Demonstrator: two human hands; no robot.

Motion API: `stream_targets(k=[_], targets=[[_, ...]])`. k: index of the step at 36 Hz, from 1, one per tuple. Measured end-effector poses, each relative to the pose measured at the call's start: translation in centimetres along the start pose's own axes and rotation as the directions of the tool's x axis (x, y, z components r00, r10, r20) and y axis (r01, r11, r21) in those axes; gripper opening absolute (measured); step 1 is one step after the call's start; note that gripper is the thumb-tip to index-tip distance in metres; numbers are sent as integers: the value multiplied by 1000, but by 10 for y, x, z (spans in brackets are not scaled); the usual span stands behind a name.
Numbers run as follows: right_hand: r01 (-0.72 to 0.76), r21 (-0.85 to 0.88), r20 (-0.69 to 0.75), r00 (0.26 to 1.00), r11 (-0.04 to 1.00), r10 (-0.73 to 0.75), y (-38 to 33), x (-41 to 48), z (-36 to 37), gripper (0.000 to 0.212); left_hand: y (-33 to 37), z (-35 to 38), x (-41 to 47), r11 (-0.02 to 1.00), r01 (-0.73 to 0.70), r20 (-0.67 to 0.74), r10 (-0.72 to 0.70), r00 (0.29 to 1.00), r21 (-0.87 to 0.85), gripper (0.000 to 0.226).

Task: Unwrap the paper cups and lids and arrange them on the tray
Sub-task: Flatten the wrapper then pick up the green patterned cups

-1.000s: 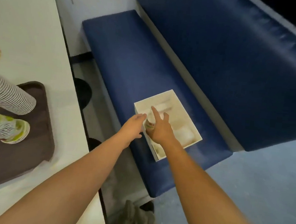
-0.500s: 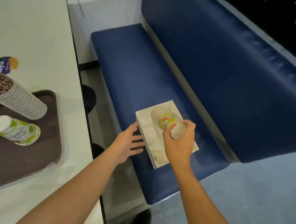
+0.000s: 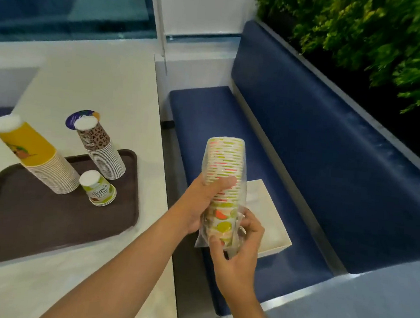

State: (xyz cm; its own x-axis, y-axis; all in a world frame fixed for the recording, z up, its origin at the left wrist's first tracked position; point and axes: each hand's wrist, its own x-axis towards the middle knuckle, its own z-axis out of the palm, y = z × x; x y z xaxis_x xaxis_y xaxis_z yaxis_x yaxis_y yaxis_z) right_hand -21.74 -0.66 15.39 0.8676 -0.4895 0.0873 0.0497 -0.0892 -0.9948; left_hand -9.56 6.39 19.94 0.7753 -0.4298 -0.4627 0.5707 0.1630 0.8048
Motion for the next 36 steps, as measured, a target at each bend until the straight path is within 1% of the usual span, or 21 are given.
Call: stream_targets(k=[1, 3, 5, 8, 11, 13, 14, 16, 17, 18, 20, 21, 22, 24, 25, 27, 29, 31, 33, 35, 36], targets=[[34, 17, 22, 999, 999, -35, -1, 0, -2, 77, 1, -6, -5, 997, -58, 13, 57, 998, 50, 54], [91, 55, 17, 996, 994, -92, -6, 4, -5, 77, 3, -18, -15, 976, -153, 24, 151, 988, 157, 56], [141, 26, 10, 990, 990, -141, -12, 13, -5, 72, 2, -31, -26, 949, -195, 15, 197, 980, 249, 63], [174, -30, 48, 984, 984, -173, -31, 29, 5, 62, 2, -53, -46, 905, -223, -7, 242, 970, 362, 76], [335, -110, 172, 934, 936, -315, -57, 42, 18, 50, 2, -74, -67, 838, -265, -18, 310, 950, 476, 75], [444, -180, 313, 872, 878, -377, -74, 48, 28, 35, 3, -89, -82, 803, -292, -22, 354, 935, 520, 69], [483, -208, 391, 838, 851, -381, -81, 49, 34, 28, 3, -98, -89, 790, -298, -25, 368, 929, 536, 68], [518, -239, 541, 773, 821, -330, -95, 49, 46, 17, 7, -113, -102, 760, -316, -15, 394, 919, 569, 68], [502, -235, 608, 744, 832, -276, -100, 48, 54, 12, 8, -123, -108, 742, -323, -8, 405, 914, 588, 70], [450, -228, 659, 724, 864, -203, -108, 43, 64, 14, 11, -136, -118, 720, -324, 1, 410, 912, 614, 72], [342, -271, 706, 706, 900, -56, -123, 42, 75, 29, 17, -155, -132, 654, -302, -2, 421, 907, 694, 80], [348, -308, 718, 695, 885, -23, -129, 41, 84, 33, 20, -167, -142, 609, -296, -5, 442, 897, 736, 84], [391, -347, 732, 681, 852, -15, -134, 41, 93, 32, 24, -178, -149, 569, -289, -12, 466, 885, 770, 87], [496, -415, 768, 640, 763, 2, -143, 37, 114, 16, 30, -203, -165, 495, -266, -31, 513, 858, 827, 89], [523, -437, 788, 615, 732, 31, -147, 34, 126, 11, 35, -212, -173, 448, -251, -27, 527, 849, 858, 90], [562, -457, 818, 571, 689, 77, -152, 27, 153, 17, 41, -232, -187, 358, -219, -14, 547, 837, 908, 94], [604, -472, 823, 563, 642, 76, -155, 15, 181, 21, 46, -250, -202, 316, -203, -16, 573, 820, 927, 94], [605, -481, 805, 591, 635, 47, -153, 1, 209, 28, 51, -266, -216, 270, -195, -10, 608, 794, 943, 92], [583, -472, 785, 619, 661, 16, -147, -11, 227, 27, 55, -281, -227, 233, -181, -7, 631, 776, 955, 91], [546, -437, 762, 647, 715, -29, -146, -15, 235, 16, 58, -300, -237, 194, -147, -11, 635, 772, 970, 91], [513, -410, 733, 677, 754, -62, -149, -12, 236, 9, 60, -312, -242, 173, -115, -21, 633, 774, 978, 92]])
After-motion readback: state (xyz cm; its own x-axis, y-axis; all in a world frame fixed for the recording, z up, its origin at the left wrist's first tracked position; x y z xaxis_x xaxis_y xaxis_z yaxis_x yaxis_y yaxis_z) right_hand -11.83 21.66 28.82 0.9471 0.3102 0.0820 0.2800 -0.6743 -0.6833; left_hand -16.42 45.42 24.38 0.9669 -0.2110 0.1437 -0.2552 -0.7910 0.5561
